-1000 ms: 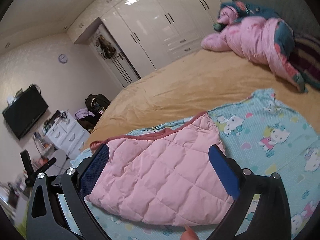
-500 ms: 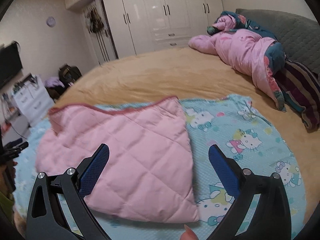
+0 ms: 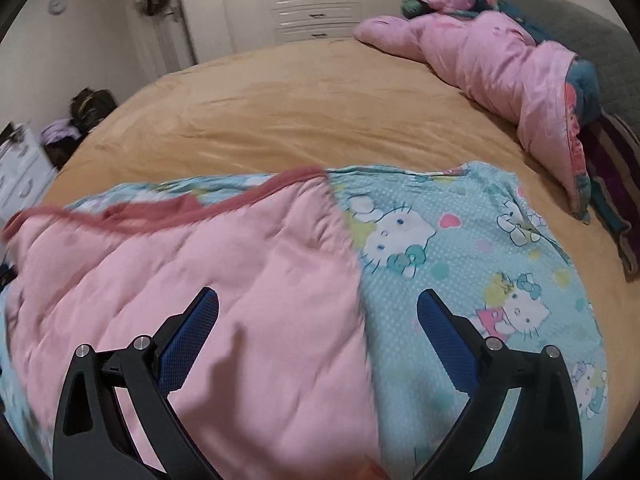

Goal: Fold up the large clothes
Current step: 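Withdraw both open grippers and move them to the folded coat's edge, then close both grippers on the folded coat edge and lift it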

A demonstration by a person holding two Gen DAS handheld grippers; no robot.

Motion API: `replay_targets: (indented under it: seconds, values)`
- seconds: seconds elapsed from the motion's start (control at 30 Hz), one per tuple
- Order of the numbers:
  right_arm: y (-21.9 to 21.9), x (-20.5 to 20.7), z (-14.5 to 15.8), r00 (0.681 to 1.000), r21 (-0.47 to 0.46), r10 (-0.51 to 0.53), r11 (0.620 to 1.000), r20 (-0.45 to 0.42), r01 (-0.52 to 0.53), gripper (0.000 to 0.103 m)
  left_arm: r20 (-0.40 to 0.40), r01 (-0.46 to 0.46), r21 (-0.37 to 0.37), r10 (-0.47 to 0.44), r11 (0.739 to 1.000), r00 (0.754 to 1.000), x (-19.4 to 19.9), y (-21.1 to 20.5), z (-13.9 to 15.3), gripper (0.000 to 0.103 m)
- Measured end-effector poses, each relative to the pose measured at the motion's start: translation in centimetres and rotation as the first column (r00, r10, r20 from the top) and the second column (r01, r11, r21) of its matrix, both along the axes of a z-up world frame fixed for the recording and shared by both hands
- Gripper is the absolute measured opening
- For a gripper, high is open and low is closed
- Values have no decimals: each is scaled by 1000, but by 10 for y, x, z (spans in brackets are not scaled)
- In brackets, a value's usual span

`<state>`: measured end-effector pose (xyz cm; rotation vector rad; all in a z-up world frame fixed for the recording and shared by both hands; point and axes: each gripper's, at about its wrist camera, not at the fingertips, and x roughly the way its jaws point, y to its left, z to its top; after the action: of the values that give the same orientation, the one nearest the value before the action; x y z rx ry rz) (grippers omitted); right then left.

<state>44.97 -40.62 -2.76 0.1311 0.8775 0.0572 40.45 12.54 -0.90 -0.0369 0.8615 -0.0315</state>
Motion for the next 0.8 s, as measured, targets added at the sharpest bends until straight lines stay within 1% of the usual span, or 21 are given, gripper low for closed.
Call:
replay_targets:
  seconds: [0.1,0.13,0.17,0.2,0.23,0.3,0.33,0.37,0.4,0.43,0.47,0.5,0.53,0.6,0.63,0.7,0.77,0.8]
  values:
    - [-1,21,-9,1000,10,3,1000,-25,-3,99,-20,13,-44,-13,999,1000,15,3,-8,94]
    - [-1,26,-11,999,13,8,1000,-32,-8,98,-27,14,-70,-16,997,1000,21,6,-13,94]
    - [0,29,-14,999,19,14,1000,-33,-13,96,-32,15,-85,-17,996,999,26,6,-15,94]
    - [1,32,-16,999,40,31,999,-30,-30,77,-39,15,-114,-20,993,999,29,8,-20,94]
    - [2,33,-17,999,56,47,997,-25,-46,66,-49,18,-135,-25,991,998,32,9,-24,94]
    - [6,31,-17,999,37,41,998,-8,-40,45,-41,24,-147,-30,989,999,34,9,-28,94]
    - [7,28,-17,999,35,44,998,13,-45,41,-27,33,-150,-38,988,999,34,7,-28,94]
    - [7,25,-16,998,40,48,998,34,-49,37,-13,42,-148,-44,988,999,33,5,-27,91]
    - [7,22,-14,997,45,48,998,53,-50,32,3,43,-132,-43,990,999,31,2,-25,78]
    - [6,18,-12,996,61,50,997,75,-54,29,8,40,-113,-39,993,999,31,0,-25,59]
    - [4,14,-9,995,66,43,997,94,-49,26,16,33,-76,-32,997,999,30,-4,-24,48]
    - [3,10,-5,993,71,30,997,111,-38,23,25,36,-38,-35,999,999,28,-8,-23,23]
    - [1,7,-1,992,86,23,996,128,-34,22,34,53,-26,-52,998,998,26,-11,-21,9]
    - [-5,1,11,985,117,4,993,170,-25,19,72,91,15,-92,996,993,20,-17,-16,4]
    - [-9,-2,20,980,140,-8,990,199,-21,19,97,101,49,-105,994,990,15,-19,-10,3]
    - [-15,-3,35,970,174,-25,985,242,-18,18,139,98,48,-104,994,985,9,-14,1,2]
    - [-22,-1,51,955,212,-50,977,292,-13,18,172,60,33,-65,998,983,8,-4,11,2]
    - [-24,3,56,951,230,-60,973,304,-12,18,194,32,10,-33,999,980,8,6,18,2]
